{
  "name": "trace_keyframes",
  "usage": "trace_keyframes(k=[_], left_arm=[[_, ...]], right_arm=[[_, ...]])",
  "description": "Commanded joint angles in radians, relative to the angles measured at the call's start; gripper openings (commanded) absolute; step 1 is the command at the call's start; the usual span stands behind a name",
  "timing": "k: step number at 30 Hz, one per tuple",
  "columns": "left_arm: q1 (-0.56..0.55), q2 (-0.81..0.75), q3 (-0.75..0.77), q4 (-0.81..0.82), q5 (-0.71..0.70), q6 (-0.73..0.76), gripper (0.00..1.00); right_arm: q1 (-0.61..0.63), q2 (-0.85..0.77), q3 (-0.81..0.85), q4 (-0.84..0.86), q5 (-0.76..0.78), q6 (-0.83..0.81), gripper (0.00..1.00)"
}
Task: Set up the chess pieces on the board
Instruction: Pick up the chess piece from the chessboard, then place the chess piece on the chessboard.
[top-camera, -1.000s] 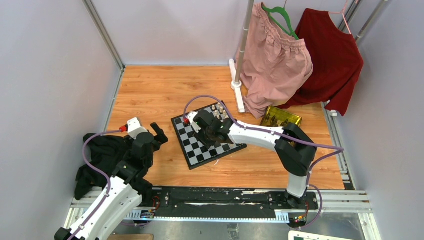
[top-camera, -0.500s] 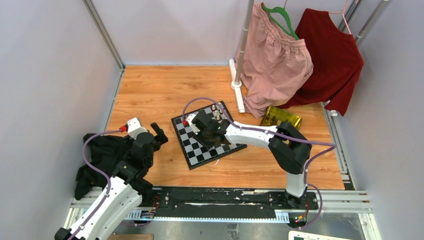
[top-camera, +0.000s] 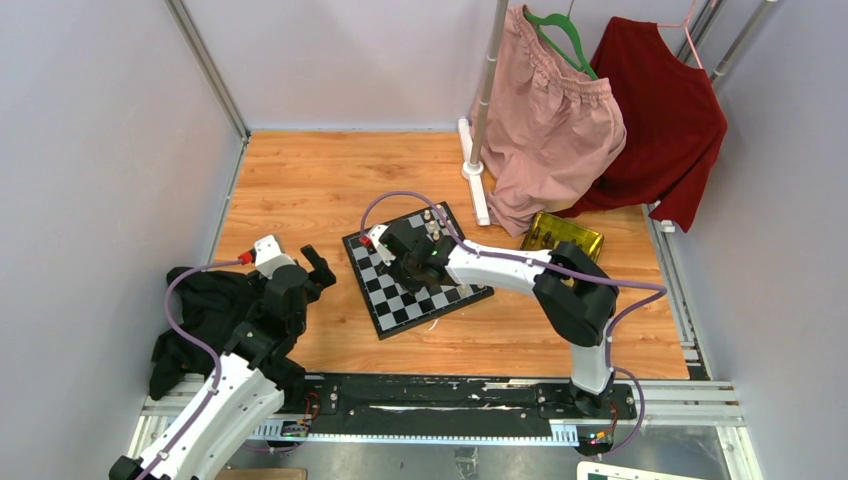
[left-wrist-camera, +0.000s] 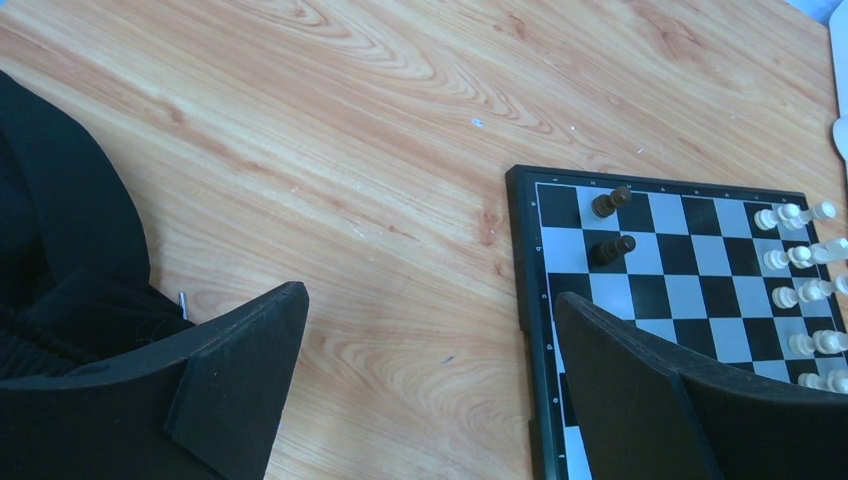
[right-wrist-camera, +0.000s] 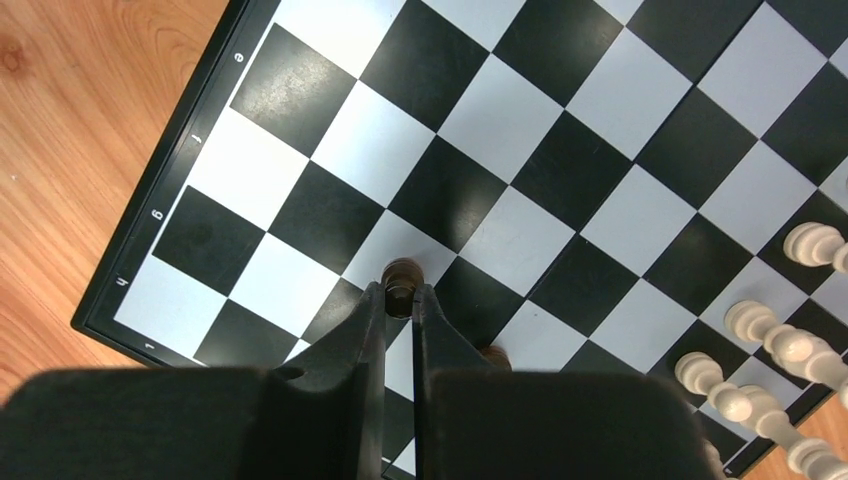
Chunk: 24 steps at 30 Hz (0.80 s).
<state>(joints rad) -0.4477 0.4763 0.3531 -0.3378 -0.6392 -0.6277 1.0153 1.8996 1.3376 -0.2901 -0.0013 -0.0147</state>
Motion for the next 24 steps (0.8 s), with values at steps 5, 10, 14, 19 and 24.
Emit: trace_keyframes(k=[5,10,14,19,24], left_arm=[[-0.006,-0.016,-0.003,0.021,-0.018,-0.004,1.00],[-0.006,-0.023,-0.002,0.017,-0.028,0.000,1.00],[-0.006,-0.033,0.000,0.010,-0.033,0.003,1.00],[-0.006,-0.040,-0.002,0.001,-0.031,0.000,1.00],[-0.006,-0.047,-0.002,0.002,-0.023,-0.001,1.00]], right_arm=[[0.016,0.017,0.063,-0.037,-0.012,0.000,0.00],[0.016,0.043,0.130,-0.067,-0.012,-0.016,0.00],[0.016,0.083,0.202,-0.090,-0.012,-0.031,0.00],[0.013,0.159,0.325,-0.125,-0.023,-0.044,0.00],[0.006,0.239,0.435,-0.160,-0.025,-0.053,0.00]])
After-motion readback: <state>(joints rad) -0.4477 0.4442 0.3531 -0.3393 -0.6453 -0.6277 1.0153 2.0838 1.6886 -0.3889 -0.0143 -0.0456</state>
